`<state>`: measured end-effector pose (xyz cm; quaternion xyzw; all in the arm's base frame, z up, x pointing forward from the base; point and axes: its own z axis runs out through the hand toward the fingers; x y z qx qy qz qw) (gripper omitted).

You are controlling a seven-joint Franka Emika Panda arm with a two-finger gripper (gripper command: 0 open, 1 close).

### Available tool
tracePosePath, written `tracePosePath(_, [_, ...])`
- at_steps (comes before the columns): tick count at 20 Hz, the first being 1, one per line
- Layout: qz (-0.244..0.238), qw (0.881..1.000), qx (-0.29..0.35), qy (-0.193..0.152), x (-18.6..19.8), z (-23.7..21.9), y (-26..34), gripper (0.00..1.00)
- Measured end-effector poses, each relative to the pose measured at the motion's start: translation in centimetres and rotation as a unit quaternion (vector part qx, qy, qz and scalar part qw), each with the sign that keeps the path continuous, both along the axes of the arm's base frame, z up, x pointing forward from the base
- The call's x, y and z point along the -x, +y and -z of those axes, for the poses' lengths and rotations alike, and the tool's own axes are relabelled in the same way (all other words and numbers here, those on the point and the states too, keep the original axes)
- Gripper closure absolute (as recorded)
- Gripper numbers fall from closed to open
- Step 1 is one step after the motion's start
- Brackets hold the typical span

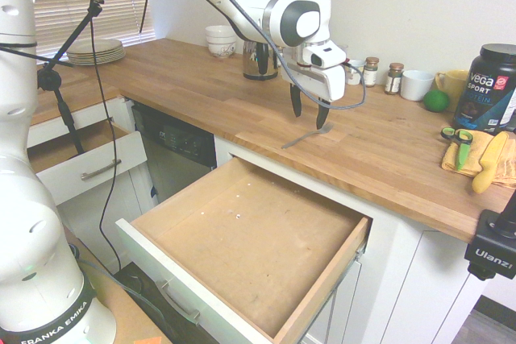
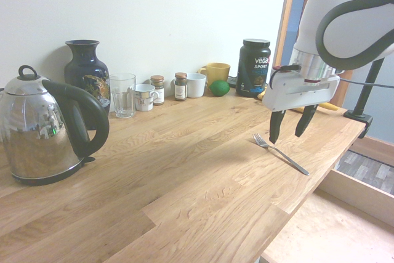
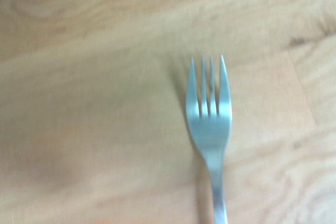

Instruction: Put fork in the drawer

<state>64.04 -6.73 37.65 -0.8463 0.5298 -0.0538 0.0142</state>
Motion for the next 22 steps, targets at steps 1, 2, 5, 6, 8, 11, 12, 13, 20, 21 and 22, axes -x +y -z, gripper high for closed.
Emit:
tracePosePath(1, [0.002,1.0,-0.003,0.003,-0.4,0.1,-0.1,0.0])
tracePosePath(2, [0.004,1.0,-0.004,0.005,-0.8,0.3,-0.2,0.0])
tracePosePath(5, [0.009,1.0,-0.012,0.01,-1.1,0.8,-0.2,0.0])
tracePosePath(6, [0.01,1.0,-0.012,0.011,-1.1,0.9,-0.2,0.0])
tracePosePath(8, [0.013,1.0,-0.014,0.013,-1.1,1.1,-0.4,0.0])
tracePosePath(11, [0.017,1.0,-0.017,0.018,-1.0,1.8,-0.7,0.0])
tracePosePath(12, [0.018,0.999,-0.017,0.02,-1.0,2.1,-0.7,0.0])
tracePosePath(13, [0.018,0.999,-0.018,0.023,-1.0,2.5,-0.7,0.0])
tracePosePath(20, [0.018,0.999,-0.019,0.033,-1.1,4.1,-0.6,0.0])
tracePosePath(21, [0.018,0.999,-0.019,0.034,-1.1,4.2,-0.6,0.0])
tracePosePath(22, [0.018,0.999,-0.019,0.034,-1.1,4.3,-0.6,0.0])
